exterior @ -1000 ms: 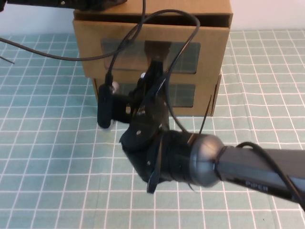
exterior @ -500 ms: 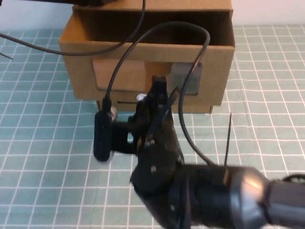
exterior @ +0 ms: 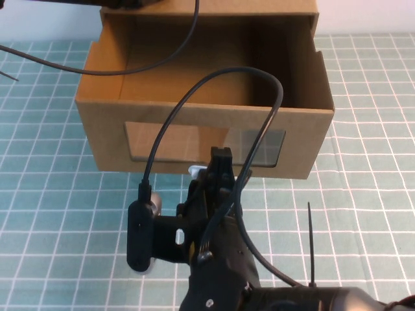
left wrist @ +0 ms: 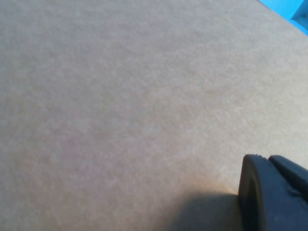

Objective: Open the shoe box
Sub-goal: 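Pull the top drawer of the cardboard box fully open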

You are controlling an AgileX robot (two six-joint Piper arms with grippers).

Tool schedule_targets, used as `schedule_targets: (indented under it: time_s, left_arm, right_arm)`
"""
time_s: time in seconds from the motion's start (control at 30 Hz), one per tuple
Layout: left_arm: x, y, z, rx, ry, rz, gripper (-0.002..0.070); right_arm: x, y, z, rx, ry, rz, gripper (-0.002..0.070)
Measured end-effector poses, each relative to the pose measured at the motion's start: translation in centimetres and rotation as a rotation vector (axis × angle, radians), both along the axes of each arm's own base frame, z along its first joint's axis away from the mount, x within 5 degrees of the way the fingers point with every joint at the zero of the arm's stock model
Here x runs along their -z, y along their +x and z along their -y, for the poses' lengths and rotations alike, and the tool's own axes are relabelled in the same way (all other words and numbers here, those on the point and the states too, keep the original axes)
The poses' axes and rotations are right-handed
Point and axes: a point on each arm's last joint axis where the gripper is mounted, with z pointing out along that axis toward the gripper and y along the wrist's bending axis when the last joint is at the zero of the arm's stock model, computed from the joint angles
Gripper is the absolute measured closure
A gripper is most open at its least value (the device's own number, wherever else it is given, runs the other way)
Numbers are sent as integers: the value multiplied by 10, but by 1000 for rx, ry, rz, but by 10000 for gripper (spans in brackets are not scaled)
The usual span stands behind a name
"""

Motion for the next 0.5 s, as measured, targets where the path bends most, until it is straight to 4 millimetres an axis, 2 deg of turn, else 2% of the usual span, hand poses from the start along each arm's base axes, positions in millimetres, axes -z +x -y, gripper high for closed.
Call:
schedule_targets:
  time_s: [0.13,0.2,0.27,0.37,0.43,0.5]
  left_arm:
    - [0,0,0,1,-3,-2,679]
    - [0,0,0,1,-5,-5,678]
    - [0,0,0,3,-5,-6,679]
    - [1,0,0,4,-4,-7,679]
    - [0,0,1,5,-11,-8,679]
    - [0,0,1,5,-19,-10,678]
  right_arm:
    - [-1,0,0,0,2,0,655]
    - [-1,0,0,-4,7,-3,611]
    - [-1,0,0,2,17,-13,535]
    - [-2,-1,-1,18,20,-57,371]
    - [-6,-4,-3,-9,26,-110,255]
    - [-10,-8,-5,-67,49,-176,169]
